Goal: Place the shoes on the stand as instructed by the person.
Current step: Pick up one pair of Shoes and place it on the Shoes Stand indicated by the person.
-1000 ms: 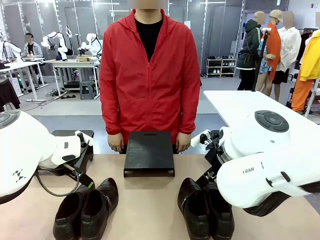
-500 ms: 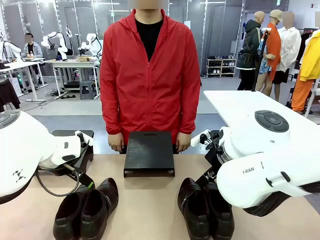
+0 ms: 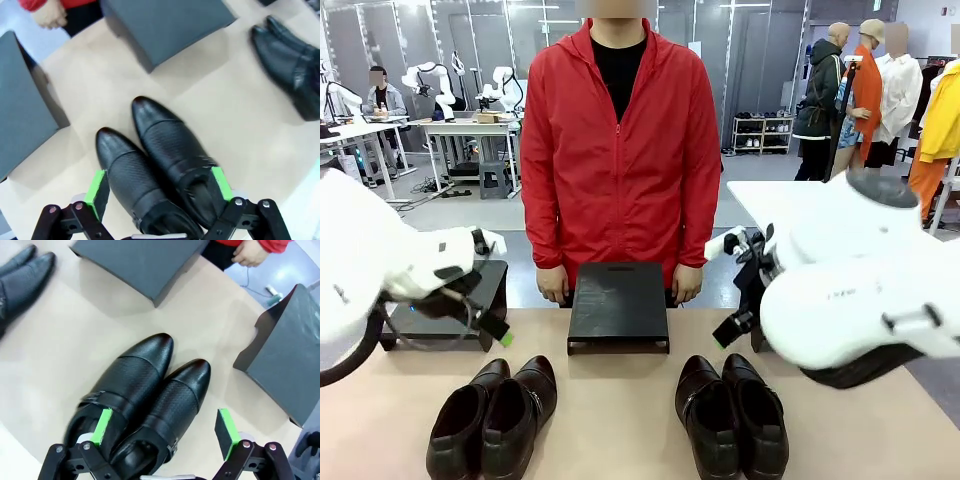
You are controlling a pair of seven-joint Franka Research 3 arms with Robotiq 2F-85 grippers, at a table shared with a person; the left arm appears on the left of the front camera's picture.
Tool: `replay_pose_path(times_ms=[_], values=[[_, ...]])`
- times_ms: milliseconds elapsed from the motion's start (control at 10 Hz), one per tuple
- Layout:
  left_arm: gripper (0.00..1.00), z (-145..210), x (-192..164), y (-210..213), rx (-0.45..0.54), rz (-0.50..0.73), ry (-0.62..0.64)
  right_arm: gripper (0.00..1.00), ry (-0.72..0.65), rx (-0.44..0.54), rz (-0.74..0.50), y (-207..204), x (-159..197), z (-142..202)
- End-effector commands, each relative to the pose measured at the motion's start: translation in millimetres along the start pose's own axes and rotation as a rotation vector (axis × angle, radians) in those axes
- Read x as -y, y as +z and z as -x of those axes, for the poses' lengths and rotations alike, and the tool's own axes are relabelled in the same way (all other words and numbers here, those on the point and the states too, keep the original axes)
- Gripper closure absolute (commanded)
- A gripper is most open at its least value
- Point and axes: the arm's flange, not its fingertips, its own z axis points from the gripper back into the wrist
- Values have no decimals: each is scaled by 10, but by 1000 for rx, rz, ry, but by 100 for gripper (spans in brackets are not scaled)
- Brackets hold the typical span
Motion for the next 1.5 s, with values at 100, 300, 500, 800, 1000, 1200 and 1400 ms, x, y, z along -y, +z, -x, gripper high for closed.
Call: replay_pose_path(times_ms=[100, 300, 500, 800, 1000, 1200, 1400], values=[[0, -35, -265, 728, 31, 310, 92, 0, -71, 44, -323, 752, 289, 132], [0, 231, -547, 1280, 15, 554, 139, 0, -144, 123, -603, 1166, 707, 537], [0, 632, -920, 1701, 135, 683, 205, 0, -230, 195, -757, 1360, 1150, 1089], [0, 1479, -1251, 2224, 384, 779, 305, 0, -473, 392, -832, 1469, 1585, 2162], [0, 2044, -1353, 2423, 468, 757, 427, 0, -568, 510, -825, 1541, 1632, 2782], [0, 2505, -1456, 2622, 480, 706, 593, 0, -630, 627, -800, 1612, 1607, 3274], [0, 2686, -1488, 2644, 455, 683, 710, 0, -651, 679, -786, 1608, 1549, 3507]])
